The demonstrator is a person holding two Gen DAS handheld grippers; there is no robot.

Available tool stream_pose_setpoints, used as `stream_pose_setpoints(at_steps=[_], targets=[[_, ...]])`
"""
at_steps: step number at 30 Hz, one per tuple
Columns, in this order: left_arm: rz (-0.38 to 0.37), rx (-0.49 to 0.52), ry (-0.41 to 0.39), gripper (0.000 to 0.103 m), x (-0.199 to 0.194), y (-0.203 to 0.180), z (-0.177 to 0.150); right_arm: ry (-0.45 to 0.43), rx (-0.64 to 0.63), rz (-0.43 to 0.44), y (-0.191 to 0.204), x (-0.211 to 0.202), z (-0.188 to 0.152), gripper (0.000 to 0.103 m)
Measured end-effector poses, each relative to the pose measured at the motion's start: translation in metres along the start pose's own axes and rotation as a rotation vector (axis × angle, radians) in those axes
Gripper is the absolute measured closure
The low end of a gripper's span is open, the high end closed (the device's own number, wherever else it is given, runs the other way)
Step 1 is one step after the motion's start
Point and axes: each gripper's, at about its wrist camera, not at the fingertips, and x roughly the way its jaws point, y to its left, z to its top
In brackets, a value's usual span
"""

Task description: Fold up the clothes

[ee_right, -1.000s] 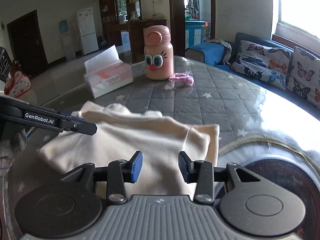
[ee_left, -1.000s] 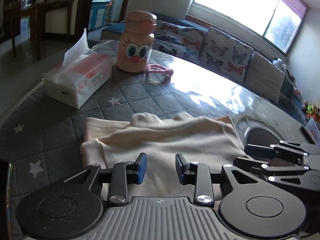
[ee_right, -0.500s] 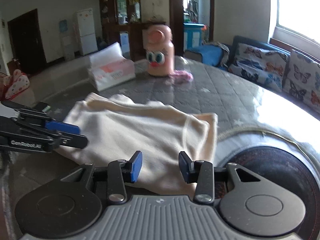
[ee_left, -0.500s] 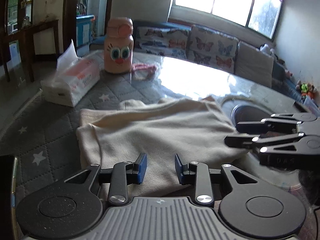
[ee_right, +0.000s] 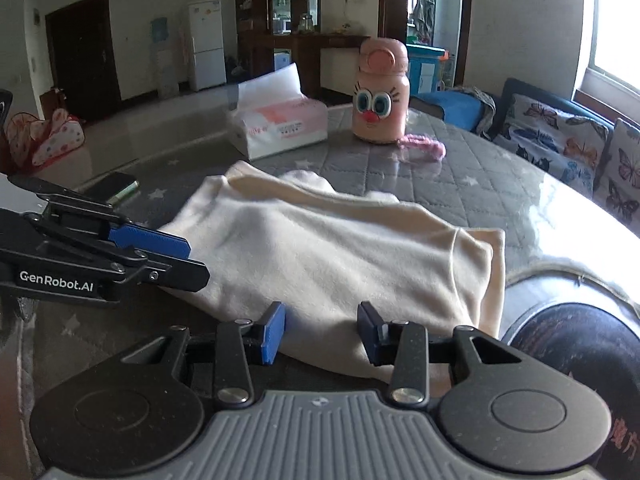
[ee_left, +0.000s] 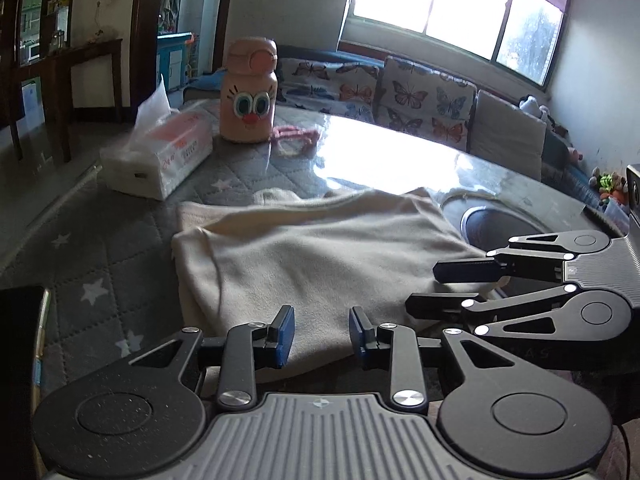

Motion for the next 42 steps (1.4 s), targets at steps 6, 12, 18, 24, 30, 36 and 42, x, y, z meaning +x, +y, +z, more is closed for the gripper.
stream_pose_setpoints(at_steps=[6,12,18,24,30,36,42], targets=[[0.011,-0.021,0.002,0.072,-0.003,0.005,-0.003,-0.017,-0.011,0.023,0.011,0.004,0.005,0.063],[0.021,-0.043,0.004,0.071,-0.005,0.011,-0.006,-0.001,-0.023,0.031,0.015,0.009,0.002,0.056],[0.026,-0.032,0.004,0.06,-0.011,0.006,-0.008,-0.017,-0.004,0.03,0.012,-0.006,0.0,0.04],[0.034,-0.007,-0.003,0.044,-0.018,-0.004,-0.01,-0.013,0.028,0.017,0.008,-0.017,-0.009,0.026],[0.041,0.011,-0.005,0.025,-0.022,-0.011,-0.013,-0.01,0.043,0.001,0.006,-0.025,-0.017,0.017],[0.054,0.033,-0.003,0.012,-0.025,-0.018,-0.016,-0.009,0.047,-0.021,0.008,-0.033,-0.024,0.009],[0.053,0.056,-0.014,0.004,-0.031,-0.027,-0.018,-0.019,0.056,-0.051,0.01,-0.044,-0.03,0.001]])
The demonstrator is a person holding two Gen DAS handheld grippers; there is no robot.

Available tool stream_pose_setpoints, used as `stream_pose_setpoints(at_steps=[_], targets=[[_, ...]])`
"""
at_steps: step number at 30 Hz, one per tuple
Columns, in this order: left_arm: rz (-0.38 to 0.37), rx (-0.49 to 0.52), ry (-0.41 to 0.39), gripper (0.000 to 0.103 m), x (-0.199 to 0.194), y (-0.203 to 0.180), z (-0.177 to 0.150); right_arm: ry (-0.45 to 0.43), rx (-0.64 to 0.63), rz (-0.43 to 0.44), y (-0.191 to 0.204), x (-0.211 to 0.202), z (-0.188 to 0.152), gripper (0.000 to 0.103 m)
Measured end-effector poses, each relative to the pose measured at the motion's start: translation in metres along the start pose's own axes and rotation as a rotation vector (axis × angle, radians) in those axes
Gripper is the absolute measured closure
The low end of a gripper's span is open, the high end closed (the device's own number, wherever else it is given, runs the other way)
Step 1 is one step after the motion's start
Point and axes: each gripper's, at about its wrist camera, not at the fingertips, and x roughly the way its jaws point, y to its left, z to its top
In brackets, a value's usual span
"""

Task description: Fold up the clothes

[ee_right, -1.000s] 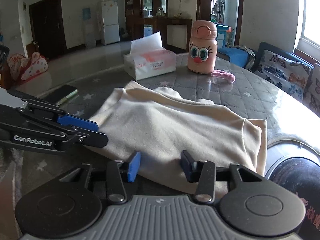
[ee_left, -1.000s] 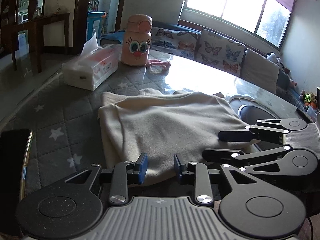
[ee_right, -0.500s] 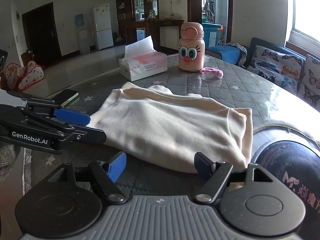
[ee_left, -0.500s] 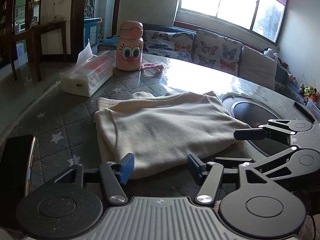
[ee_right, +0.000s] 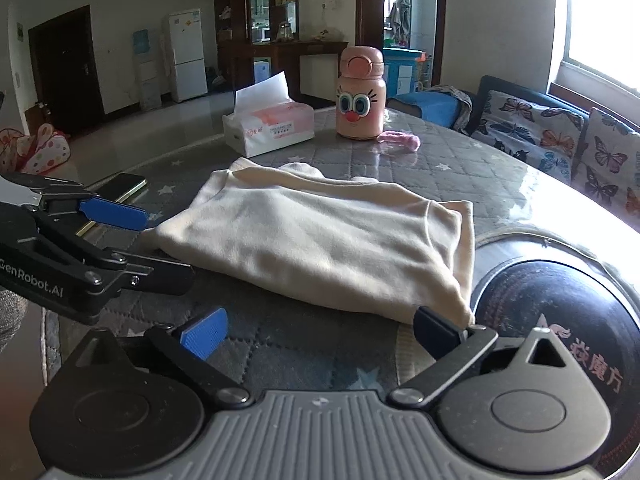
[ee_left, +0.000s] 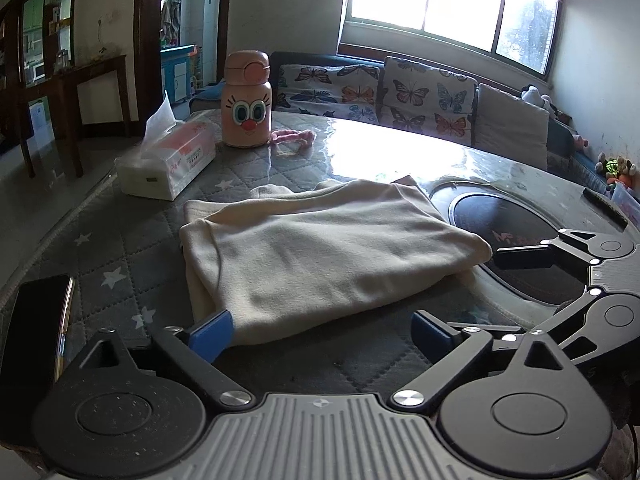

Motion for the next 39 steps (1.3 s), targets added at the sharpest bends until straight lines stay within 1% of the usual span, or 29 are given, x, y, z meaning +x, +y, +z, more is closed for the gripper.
stream_pose_setpoints(at_steps=[6,22,39], targets=[[0.01,0.021,-0.004,0.0,-0.005,-0.005,-0.002,0.005,0.021,-0.012,0.0,-0.006,-0.004,0.0],[0.054,0.035,0.014,0.0,-0.009,-0.009,-0.013,0.029,0.056,-0.036,0.002,-0.011,-0.016,0.0],[0.076,0.058,0.024,0.0,-0.015,-0.022,-0.022,0.019,0.062,-0.066,0.001,-0.02,-0.023,0.0]])
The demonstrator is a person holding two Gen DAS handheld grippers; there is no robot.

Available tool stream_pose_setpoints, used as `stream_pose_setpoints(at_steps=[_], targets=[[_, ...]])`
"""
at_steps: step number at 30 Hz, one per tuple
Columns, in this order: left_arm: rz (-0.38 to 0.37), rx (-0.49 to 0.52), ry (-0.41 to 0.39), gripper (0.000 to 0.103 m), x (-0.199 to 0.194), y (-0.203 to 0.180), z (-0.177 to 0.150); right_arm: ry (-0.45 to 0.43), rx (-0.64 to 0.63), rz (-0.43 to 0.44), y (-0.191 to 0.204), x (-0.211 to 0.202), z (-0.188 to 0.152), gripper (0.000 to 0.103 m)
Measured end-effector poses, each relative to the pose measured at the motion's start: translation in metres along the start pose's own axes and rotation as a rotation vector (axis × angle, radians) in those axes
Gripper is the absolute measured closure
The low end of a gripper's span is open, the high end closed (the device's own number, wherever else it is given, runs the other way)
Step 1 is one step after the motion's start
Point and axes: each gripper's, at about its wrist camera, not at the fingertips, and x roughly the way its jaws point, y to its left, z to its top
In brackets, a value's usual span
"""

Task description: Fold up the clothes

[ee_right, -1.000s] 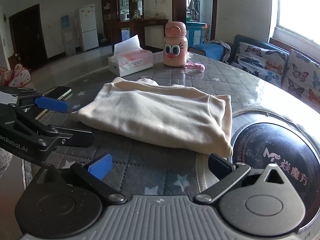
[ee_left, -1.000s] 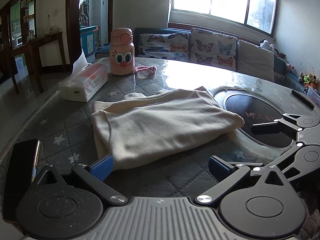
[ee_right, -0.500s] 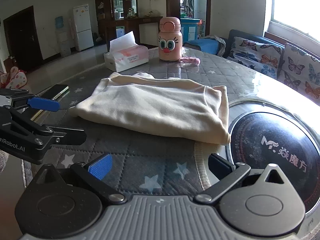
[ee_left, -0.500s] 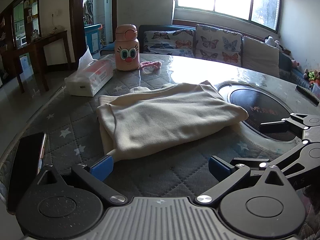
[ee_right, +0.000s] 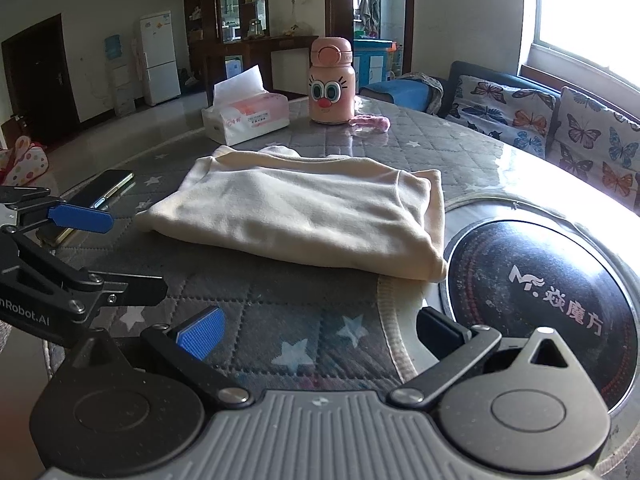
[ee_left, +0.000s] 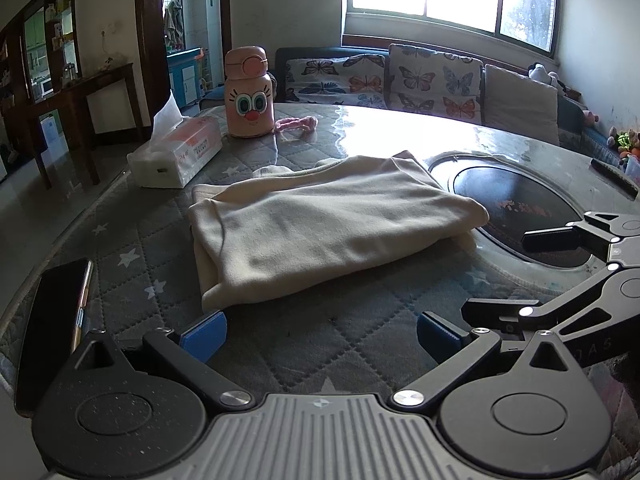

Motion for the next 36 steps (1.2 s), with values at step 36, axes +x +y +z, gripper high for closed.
stream_pose_setpoints(at_steps=[36], targets=[[0.208,-0.026,0.024,0.0,-0.014,-0.033,-0.003,-0.043,0.052,0.082,-0.023,-0.009,-0.013,0.0]])
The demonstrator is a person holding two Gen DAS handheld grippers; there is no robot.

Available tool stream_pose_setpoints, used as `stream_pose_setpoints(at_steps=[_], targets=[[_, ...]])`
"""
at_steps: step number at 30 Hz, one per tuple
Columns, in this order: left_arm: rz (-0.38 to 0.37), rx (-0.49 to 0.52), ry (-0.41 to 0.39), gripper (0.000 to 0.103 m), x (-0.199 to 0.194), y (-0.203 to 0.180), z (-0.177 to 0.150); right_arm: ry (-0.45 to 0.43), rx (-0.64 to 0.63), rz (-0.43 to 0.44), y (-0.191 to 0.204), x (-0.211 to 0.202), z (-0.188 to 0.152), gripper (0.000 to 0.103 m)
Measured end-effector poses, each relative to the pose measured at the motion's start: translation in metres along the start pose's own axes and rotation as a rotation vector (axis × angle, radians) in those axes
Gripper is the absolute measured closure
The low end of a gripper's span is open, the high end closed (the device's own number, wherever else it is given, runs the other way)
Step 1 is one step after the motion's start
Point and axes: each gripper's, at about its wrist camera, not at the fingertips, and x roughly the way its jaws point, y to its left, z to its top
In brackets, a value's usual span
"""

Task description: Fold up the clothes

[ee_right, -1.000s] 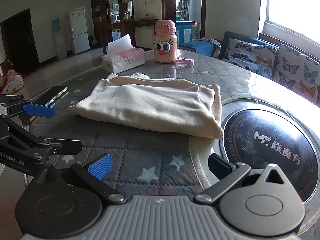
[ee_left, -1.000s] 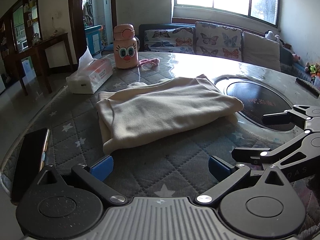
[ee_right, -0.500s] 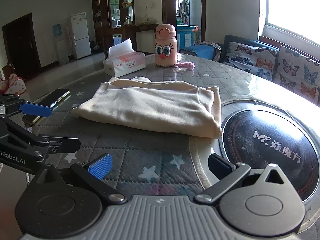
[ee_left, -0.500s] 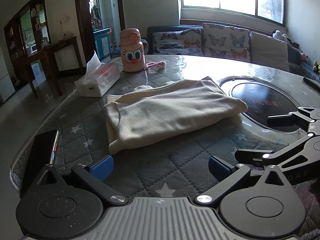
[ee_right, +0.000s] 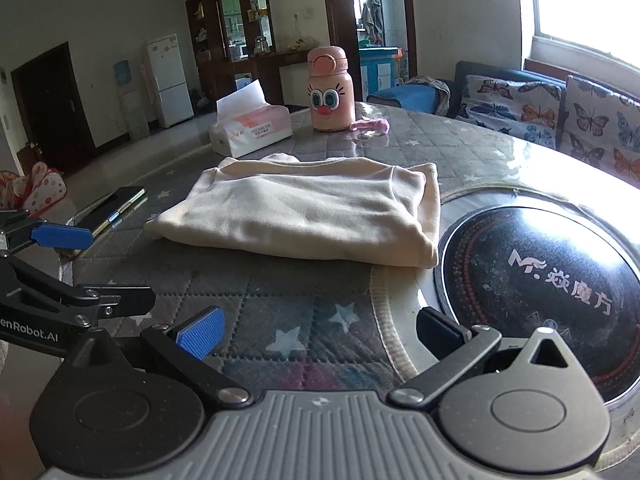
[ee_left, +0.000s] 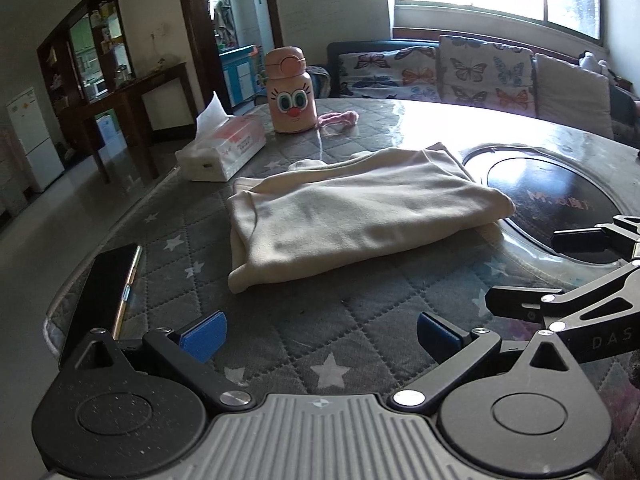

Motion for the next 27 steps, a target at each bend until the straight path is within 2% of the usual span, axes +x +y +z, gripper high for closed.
stream_pose_setpoints(at_steps=[14,27], targets=[[0.057,-0.022,0.019,0.0,0.008,-0.003,0.006,0.032,-0.008,0.024,-0.009,0.014,0.008,0.0],[-0.011,0.019,0.007,0.0,0.022,0.008,0.009,0.042,0.011,-0.035,-0.001,0.021,0.01,0.0]])
